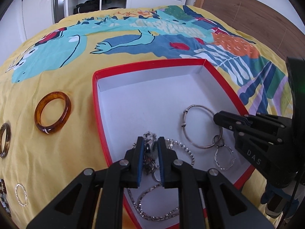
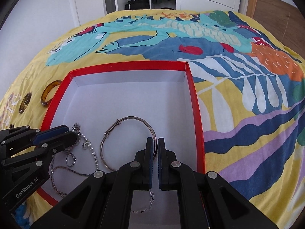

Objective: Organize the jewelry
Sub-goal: 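Open both tools to release the watch and bangle into the box, then withdraw both open tools from the red box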

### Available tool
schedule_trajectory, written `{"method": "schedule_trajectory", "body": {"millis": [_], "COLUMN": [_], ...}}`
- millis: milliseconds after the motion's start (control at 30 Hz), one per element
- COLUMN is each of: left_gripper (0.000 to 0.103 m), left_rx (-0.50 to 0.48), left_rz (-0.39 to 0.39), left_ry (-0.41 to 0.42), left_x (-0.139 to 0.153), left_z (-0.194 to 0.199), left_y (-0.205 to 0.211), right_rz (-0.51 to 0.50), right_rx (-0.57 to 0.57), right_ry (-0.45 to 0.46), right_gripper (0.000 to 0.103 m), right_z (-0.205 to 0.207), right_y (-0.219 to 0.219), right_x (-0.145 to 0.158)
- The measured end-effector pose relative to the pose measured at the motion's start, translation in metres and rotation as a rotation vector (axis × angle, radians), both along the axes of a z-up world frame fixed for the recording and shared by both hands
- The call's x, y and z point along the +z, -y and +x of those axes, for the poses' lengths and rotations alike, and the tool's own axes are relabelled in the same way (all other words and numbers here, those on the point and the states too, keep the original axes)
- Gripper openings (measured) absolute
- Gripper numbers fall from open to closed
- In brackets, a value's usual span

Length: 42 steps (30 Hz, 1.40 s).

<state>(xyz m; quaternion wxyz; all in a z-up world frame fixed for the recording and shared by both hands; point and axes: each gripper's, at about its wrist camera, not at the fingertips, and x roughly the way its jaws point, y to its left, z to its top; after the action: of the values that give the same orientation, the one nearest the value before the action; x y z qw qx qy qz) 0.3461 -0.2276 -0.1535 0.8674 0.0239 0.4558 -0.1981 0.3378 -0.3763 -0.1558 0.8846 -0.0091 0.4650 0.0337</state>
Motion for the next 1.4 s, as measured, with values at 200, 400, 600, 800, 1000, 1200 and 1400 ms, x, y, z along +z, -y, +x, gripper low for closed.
{"method": "schedule_trajectory", "body": {"millis": [200,400,600,800,1000,1200,1400], "left_gripper": [0.015,0.027,0.027,0.027,0.027,0.027,0.031], "left_rx": [0.006,0.007,0.006,0.017,0.041,0.062,0.105], "left_rz": [-0.006,-0.021,-0.025,-0.045,-0.011,0.008,0.023], "left_ry": [-0.003,0.022,0.063,0.085,0.125,0.139,0.159], "left_x": [0.004,0.021,0.046,0.074,0.107,0.129,0.143], "left_z": [-0.002,-0.009,-0.025,-0.051,-0.084,-0.120,-0.158], "left_y": [-0.002,-0.006,-0.011,-0.033,-0.061,-0.091,-0.118], "right_rz": [0.003,0.009,0.022,0.048,0.082,0.090,0.100], "right_rx": [-0.019,-0.029,-0.045,-0.062,-0.066,-0.060,-0.059], "right_ry": [-0.001,0.023,0.061,0.105,0.162,0.202,0.210], "right_gripper": [0.005,0.015,0.030,0.035,0.046,0.051,0.054], "right_z": [-0.005,-0.013,-0.030,-0.054,-0.088,-0.124,-0.164], "right_y": [0.003,0.003,0.001,-0.003,-0.019,-0.039,-0.055], "right_x": [0.004,0.019,0.044,0.075,0.111,0.140,0.151]}}
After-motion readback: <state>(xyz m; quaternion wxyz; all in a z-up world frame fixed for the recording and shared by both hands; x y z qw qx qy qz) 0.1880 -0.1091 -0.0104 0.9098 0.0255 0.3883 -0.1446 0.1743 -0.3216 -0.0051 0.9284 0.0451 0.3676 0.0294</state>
